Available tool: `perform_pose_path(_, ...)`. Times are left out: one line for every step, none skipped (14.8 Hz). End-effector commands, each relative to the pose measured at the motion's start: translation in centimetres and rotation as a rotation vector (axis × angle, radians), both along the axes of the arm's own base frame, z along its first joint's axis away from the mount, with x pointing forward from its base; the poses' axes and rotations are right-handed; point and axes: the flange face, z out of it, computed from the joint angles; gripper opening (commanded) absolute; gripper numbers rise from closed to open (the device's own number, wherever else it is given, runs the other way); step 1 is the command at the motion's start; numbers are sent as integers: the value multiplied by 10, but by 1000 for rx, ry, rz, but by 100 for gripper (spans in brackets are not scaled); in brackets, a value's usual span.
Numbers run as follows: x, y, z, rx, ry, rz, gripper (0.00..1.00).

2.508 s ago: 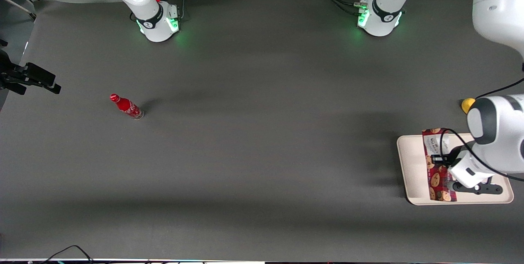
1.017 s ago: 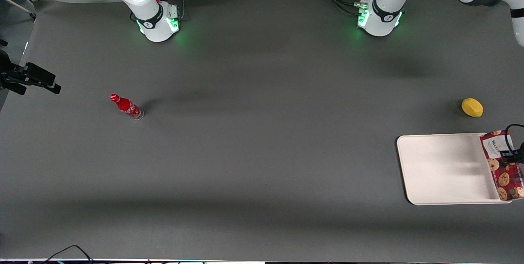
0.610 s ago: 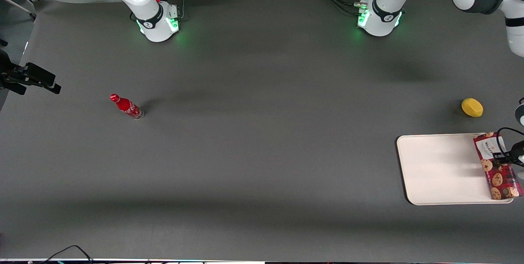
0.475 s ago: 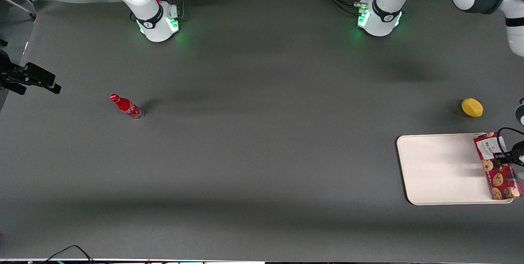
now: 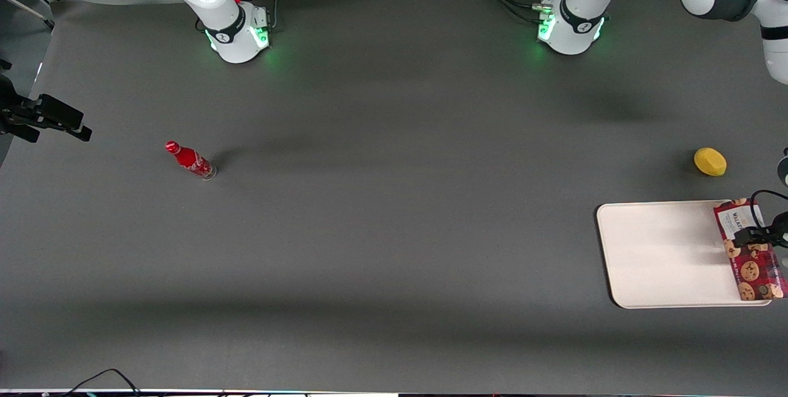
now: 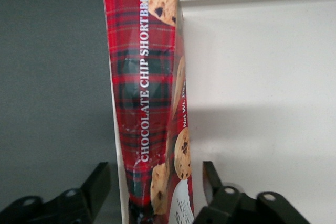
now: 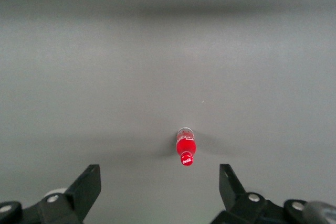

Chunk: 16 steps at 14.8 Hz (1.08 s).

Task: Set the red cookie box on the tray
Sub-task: 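Lower the cookie box onto the tray's edge and open the left gripper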

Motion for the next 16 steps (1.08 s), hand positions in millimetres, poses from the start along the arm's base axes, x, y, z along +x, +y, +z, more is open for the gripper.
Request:
perform_pose_path(3, 1, 7, 2, -5, -8, 100)
perform_pose_path(3, 1, 8, 2, -4, -9, 100)
perform_pose_path(3, 0, 10, 1, -5, -8, 100)
perform_pose_path(3, 1, 14, 4, -4, -11, 100)
perform_pose_path(5, -2, 29, 2, -10, -17, 100)
perform_pose_path(5, -8, 47, -18, 3, -23, 100)
perform_pose_path(5, -13, 69, -29, 8, -32, 100)
perform_pose_path(6, -19, 90, -17, 8, -56, 100)
perform_pose_path(8, -27, 111, 12, 8, -87, 100)
perform_pose_path(7, -36, 132, 31, 15, -114, 100)
perform_pose_path(5, -52, 154, 23, 33, -130, 100)
perform_pose_path(1, -69, 174, -7, 65, -125, 100)
perform_pose_path(-5, -87, 196, -35, 92, -81, 100)
perform_pose_path(-9, -111, 217, -45, 127, -28, 100)
perform_pose_path(-12, -144, 237, -36, 162, 9, 100)
perform_pose_path(-16, -174, 258, -26, 182, 45, 100)
